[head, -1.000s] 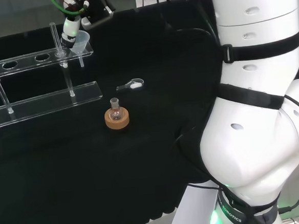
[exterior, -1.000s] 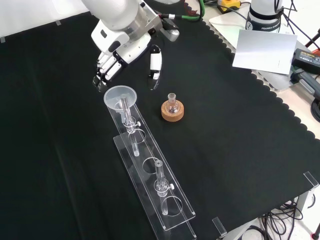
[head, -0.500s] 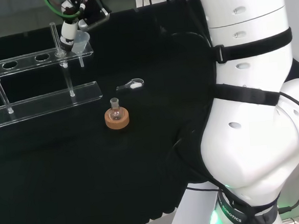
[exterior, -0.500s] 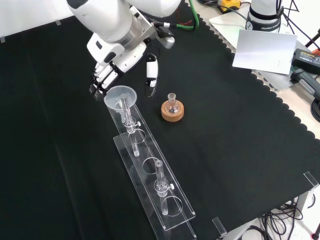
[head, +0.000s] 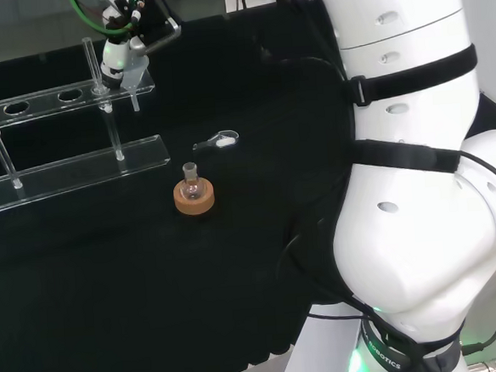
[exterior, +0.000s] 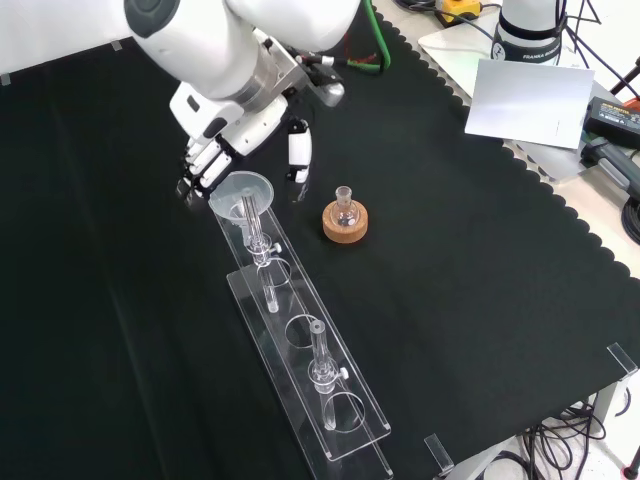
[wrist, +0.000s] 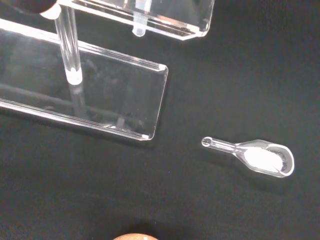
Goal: Pick up the funnel from the transparent funnel stand.
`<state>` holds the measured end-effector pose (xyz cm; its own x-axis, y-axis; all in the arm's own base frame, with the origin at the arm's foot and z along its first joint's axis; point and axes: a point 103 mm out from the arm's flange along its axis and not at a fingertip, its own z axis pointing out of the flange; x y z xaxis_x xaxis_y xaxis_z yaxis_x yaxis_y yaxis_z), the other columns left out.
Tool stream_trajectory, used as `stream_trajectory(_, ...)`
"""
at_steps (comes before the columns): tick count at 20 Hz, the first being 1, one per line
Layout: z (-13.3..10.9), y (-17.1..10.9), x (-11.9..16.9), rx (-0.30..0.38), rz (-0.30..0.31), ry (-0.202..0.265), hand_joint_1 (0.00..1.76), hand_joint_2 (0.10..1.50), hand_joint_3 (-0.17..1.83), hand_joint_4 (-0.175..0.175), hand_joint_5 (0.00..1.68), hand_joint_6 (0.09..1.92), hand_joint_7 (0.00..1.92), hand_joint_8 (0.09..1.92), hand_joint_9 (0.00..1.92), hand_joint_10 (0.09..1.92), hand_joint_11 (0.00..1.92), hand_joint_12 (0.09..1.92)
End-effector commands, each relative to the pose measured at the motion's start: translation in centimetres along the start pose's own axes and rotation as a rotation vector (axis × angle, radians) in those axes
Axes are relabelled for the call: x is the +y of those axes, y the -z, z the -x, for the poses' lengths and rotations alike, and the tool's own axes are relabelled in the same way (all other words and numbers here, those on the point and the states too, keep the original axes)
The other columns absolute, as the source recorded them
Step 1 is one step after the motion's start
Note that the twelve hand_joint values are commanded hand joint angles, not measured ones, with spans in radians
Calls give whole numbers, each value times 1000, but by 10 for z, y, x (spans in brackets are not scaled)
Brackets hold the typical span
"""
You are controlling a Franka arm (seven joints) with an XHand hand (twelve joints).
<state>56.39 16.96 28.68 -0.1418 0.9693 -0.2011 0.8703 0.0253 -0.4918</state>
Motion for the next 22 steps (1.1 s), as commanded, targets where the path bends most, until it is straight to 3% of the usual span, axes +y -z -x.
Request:
stream_trajectory(1, 1, -4, 8, 8, -4, 4, 633, 748, 213, -37, 4, 87, 0, 363, 134, 938, 393, 1433)
stream_trajectory(22, 5, -14, 22, -2, -20, -13, 625, 746, 242, -38, 70, 87, 0, 542, 231, 894, 419, 1413)
